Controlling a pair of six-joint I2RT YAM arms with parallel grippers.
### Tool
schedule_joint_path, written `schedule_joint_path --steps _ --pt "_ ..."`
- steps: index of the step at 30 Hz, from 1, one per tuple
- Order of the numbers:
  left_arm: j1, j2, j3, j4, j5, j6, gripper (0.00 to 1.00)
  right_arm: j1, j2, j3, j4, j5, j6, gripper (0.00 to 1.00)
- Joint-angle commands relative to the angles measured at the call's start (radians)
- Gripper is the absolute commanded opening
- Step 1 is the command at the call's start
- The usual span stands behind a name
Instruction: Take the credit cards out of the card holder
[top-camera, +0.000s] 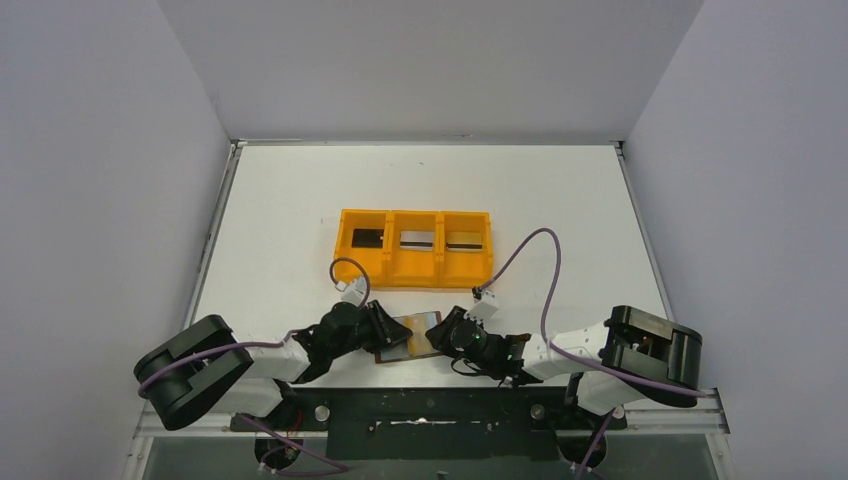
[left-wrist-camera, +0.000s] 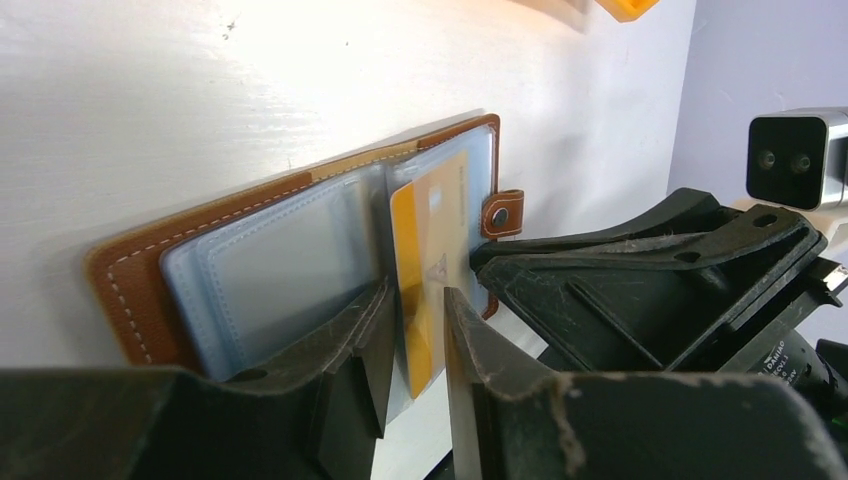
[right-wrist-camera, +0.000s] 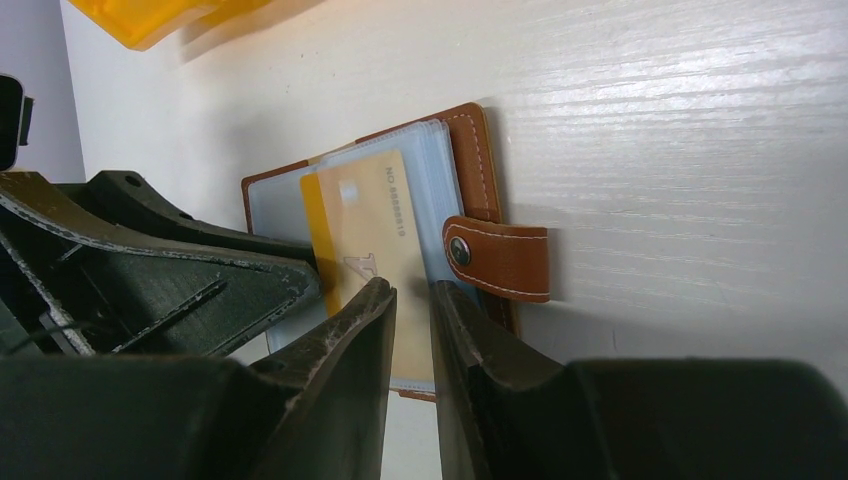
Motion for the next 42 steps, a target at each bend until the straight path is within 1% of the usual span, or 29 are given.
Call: schedule_joint_path --steps 1,3,8,11,17,19,23,25,28,31,36,42 --pt "-0.010 -0.038 -0.022 -0.135 -0.056 0.016 0.23 -0.008 0.029 -0.020 -0.134 0.016 -0.013 0.23" --pt "-0.009 -0.051 -0.027 -0.123 -0.048 0.018 0.19 -0.007 0.026 -0.019 -0.137 0.018 -0.012 0.24" --pt "-0.008 -0.022 0.007 -0.055 0.038 0.051 0.12 -0.007 0.023 -0.017 -0.140 0.023 -0.014 0.24" --pt "-0.010 -0.012 0.000 -0.013 0.046 0.034 0.10 -0.007 0.016 -0.019 -0.151 0.029 -0.012 0.24" --pt "-0.008 -0.006 -0.014 0.029 0.060 0.019 0.10 -0.007 0.003 -0.028 -0.151 0.033 -0.008 0.25" --pt "-0.009 0.003 -0.015 0.051 0.075 0.018 0.13 -0.007 0.005 -0.026 -0.152 0.033 -0.010 0.25" --pt "-0.010 0.027 -0.006 0.066 0.087 0.016 0.16 -0.007 0.007 -0.026 -0.151 0.034 -0.010 0.25" --pt "-0.009 0.037 -0.005 0.069 0.088 0.013 0.17 -0.007 0.006 -0.025 -0.150 0.034 -0.011 0.25" --pt "-0.008 0.045 -0.009 0.068 0.080 0.005 0.14 -0.007 0.006 -0.026 -0.152 0.034 -0.011 0.25" --pt "-0.009 0.032 -0.010 0.029 0.058 0.004 0.10 -0.007 0.002 -0.028 -0.156 0.037 -0.009 0.25" --pt "-0.009 -0.036 0.025 -0.151 0.019 0.044 0.02 -0.007 -0.004 -0.026 -0.182 0.050 0.004 0.25" --pt "-0.002 -0.171 0.018 -0.287 -0.029 0.061 0.02 -0.007 -0.011 -0.022 -0.200 0.060 0.006 0.25"
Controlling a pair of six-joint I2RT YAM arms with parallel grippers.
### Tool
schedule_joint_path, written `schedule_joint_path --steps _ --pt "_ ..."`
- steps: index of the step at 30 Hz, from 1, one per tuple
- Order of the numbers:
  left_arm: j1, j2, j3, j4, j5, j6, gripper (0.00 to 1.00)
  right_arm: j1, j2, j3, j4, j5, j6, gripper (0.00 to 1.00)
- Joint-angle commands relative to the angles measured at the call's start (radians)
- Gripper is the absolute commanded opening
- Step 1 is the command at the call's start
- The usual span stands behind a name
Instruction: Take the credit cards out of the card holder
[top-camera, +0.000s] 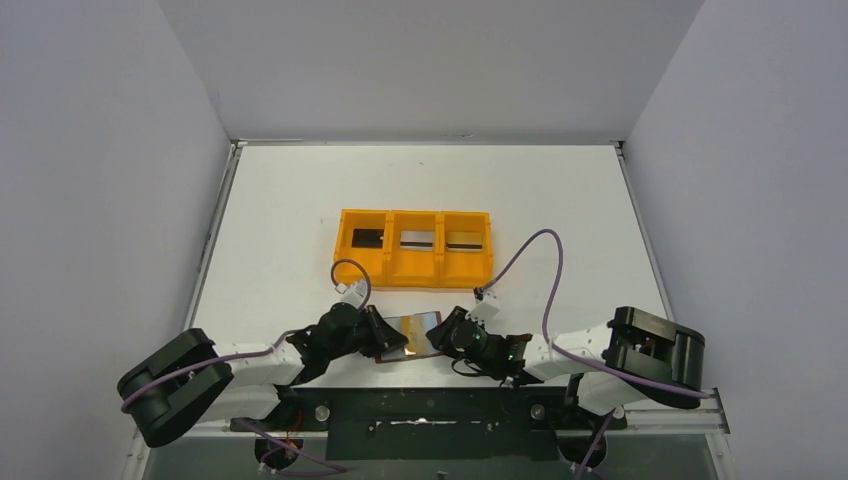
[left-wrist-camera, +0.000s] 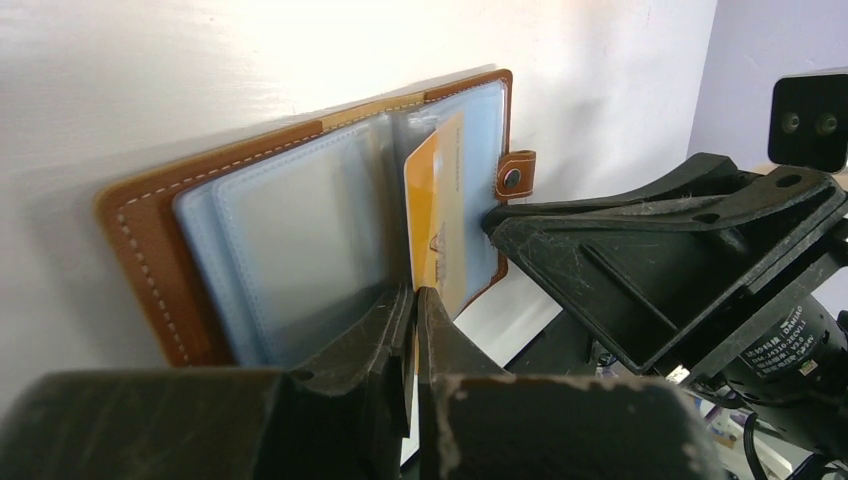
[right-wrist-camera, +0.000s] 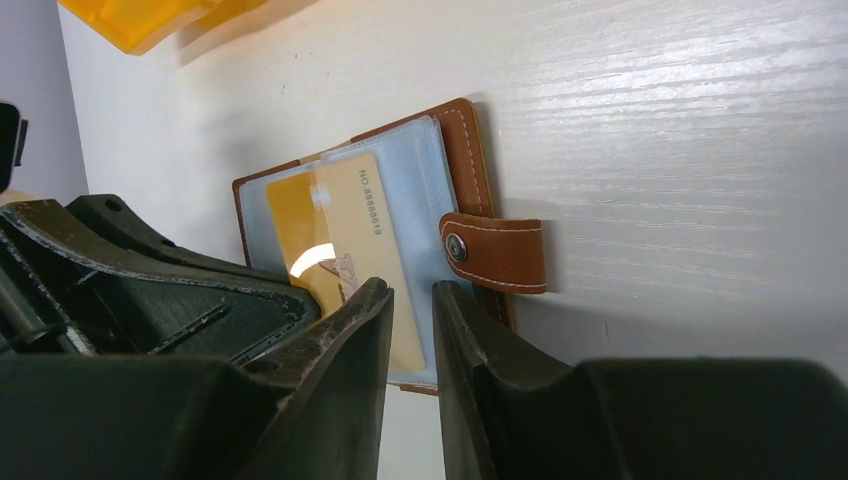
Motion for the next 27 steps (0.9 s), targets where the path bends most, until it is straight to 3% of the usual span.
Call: schedule_joint_path --steps 1,7,17,25,27 --pt "0.005 -0.092 0.008 -0.153 -0.064 0.048 0.02 -0.008 0.001 -0.021 -0.177 0.058 -0.017 0.25" --pt "0.009 -0.124 -0.001 -0.159 -0.047 0.062 0.02 -0.009 -0.029 0.007 -0.193 0.051 -0.065 0.25" --pt "0.009 -0.104 0.038 -0.170 -0.031 0.073 0.01 -0.008 -0.090 0.186 -0.213 -0.014 -0.341 0.29" --pt "0.011 -0.137 0.050 -0.214 -0.031 0.086 0.01 -0.010 0.067 0.235 -0.198 -0.057 -0.302 0.29" --pt "0.011 -0.143 0.050 -0.208 -0.025 0.091 0.06 -0.009 0.099 0.244 -0.246 -0.034 -0.256 0.28"
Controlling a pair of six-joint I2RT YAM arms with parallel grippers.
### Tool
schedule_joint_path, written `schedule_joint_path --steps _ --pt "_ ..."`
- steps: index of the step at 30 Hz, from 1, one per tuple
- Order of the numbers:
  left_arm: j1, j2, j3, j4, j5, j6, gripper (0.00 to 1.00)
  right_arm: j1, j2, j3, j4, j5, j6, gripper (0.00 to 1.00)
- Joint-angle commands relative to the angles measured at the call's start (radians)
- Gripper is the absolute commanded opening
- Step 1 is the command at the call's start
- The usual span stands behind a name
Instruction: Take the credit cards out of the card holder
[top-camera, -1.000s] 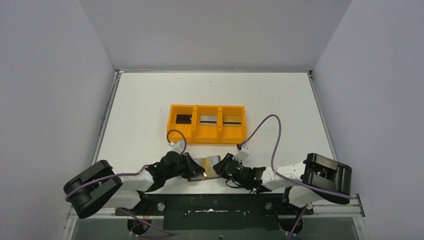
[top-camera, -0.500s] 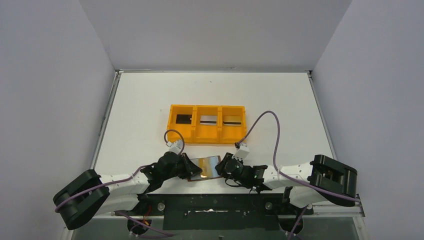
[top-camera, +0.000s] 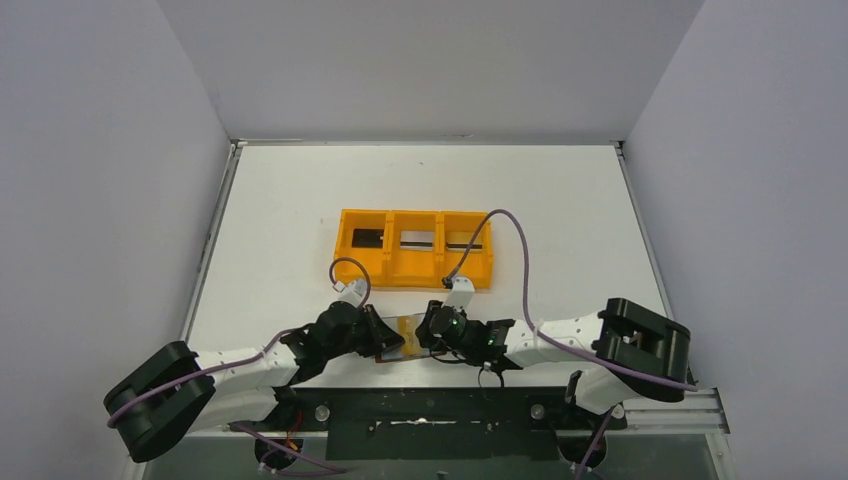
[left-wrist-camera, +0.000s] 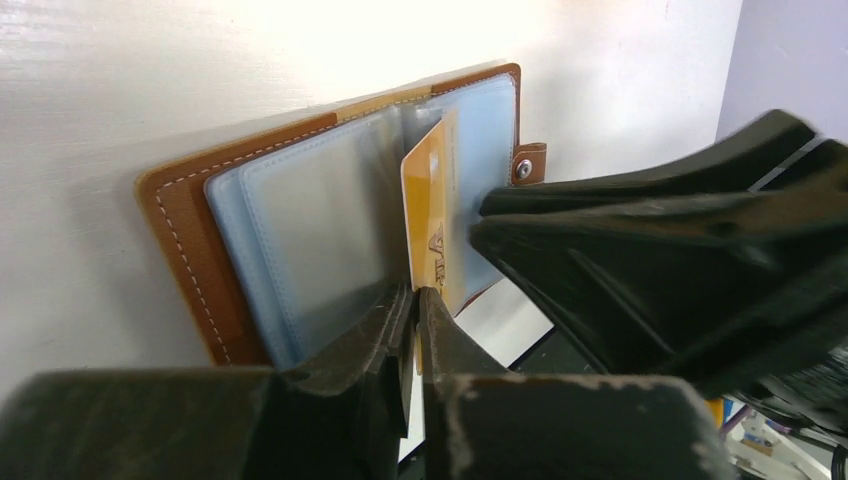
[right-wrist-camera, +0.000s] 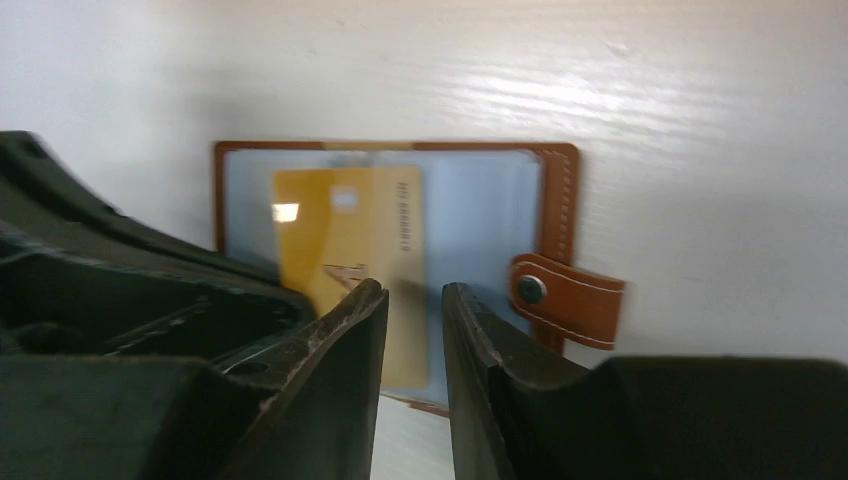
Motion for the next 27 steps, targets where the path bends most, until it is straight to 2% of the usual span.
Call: schedule_joint_path --steps 1,5,8,13,15,19,27 --pt "0.008 -0.020 0.028 -0.020 0.000 0.043 0.10 -0.004 0.070 0.034 -0.076 0.032 0.068 0.28" --pt "0.010 0.007 0.032 0.047 0.030 0.042 0.21 -0.005 0.091 0.003 -0.073 0.037 0.118 0.28" --pt "0.010 0.052 0.038 0.108 0.064 0.034 0.25 -0.004 0.090 -0.031 -0.029 0.021 0.139 0.28" --pt "0.009 0.111 0.024 0.223 0.082 0.001 0.26 -0.005 0.085 -0.066 -0.001 0.020 0.164 0.26" --pt "0.010 0.122 0.030 0.220 0.079 0.000 0.22 -0.005 0.081 -0.070 -0.002 0.022 0.168 0.26" --pt "0.010 0.094 0.037 0.130 0.036 0.003 0.09 -0.005 0.070 -0.070 -0.028 0.044 0.175 0.26" --pt "0.015 -0.119 0.068 -0.195 -0.090 0.058 0.03 -0.006 0.036 -0.025 -0.163 0.116 0.165 0.27"
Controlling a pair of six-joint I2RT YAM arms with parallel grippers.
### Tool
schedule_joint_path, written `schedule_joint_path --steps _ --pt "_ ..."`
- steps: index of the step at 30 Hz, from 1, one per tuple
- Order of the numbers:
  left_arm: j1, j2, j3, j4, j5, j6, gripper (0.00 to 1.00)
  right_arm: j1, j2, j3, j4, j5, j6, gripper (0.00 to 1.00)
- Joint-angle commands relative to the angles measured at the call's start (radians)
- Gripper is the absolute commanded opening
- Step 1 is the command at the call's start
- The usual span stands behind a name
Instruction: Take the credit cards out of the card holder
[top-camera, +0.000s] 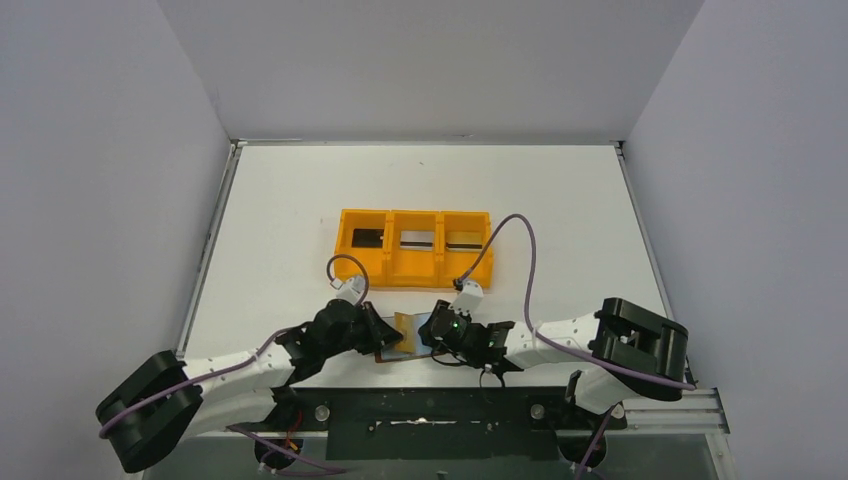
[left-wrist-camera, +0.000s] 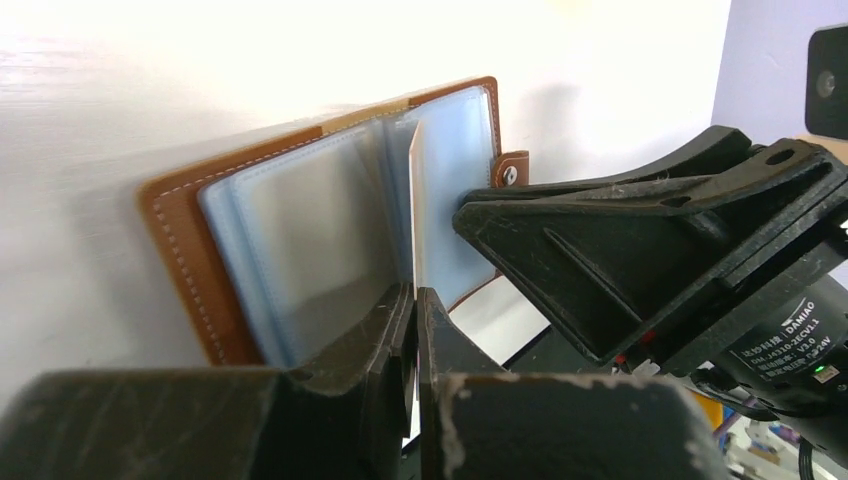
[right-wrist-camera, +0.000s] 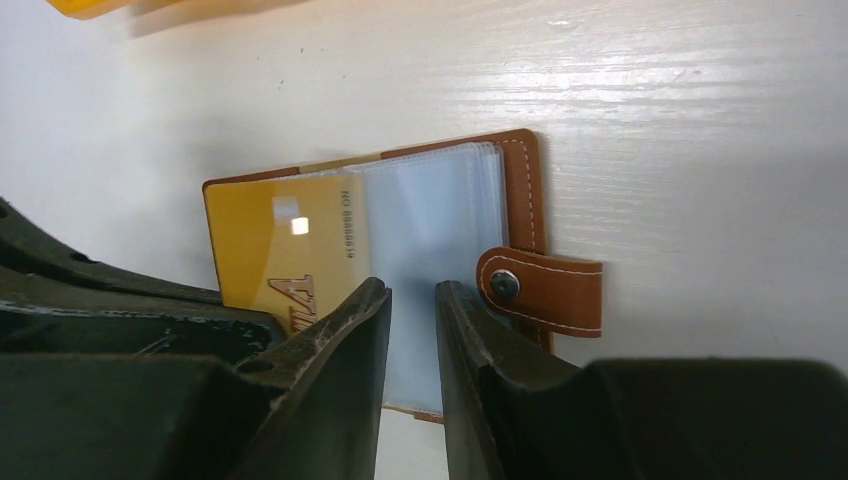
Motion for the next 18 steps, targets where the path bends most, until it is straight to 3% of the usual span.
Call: schedule_joint_path --steps 1,5,10,18 --pt "0.012 -0.129 0.055 -0.201 -0.111 0.058 0.03 -0.005 -0.017 0.008 -0.180 0.073 -0.028 0.27" --pt "0.022 -0.214 0.081 -0.297 -0.131 0.079 0.00 -0.004 -0.028 0.060 -0.203 0.061 -0.088 0.27" --pt "0.030 -0.270 0.116 -0.381 -0.155 0.101 0.00 0.010 -0.025 0.178 -0.265 0.069 -0.174 0.35" --pt "0.034 -0.270 0.100 -0.388 -0.135 0.107 0.00 0.048 0.071 0.329 -0.370 0.116 -0.229 0.41"
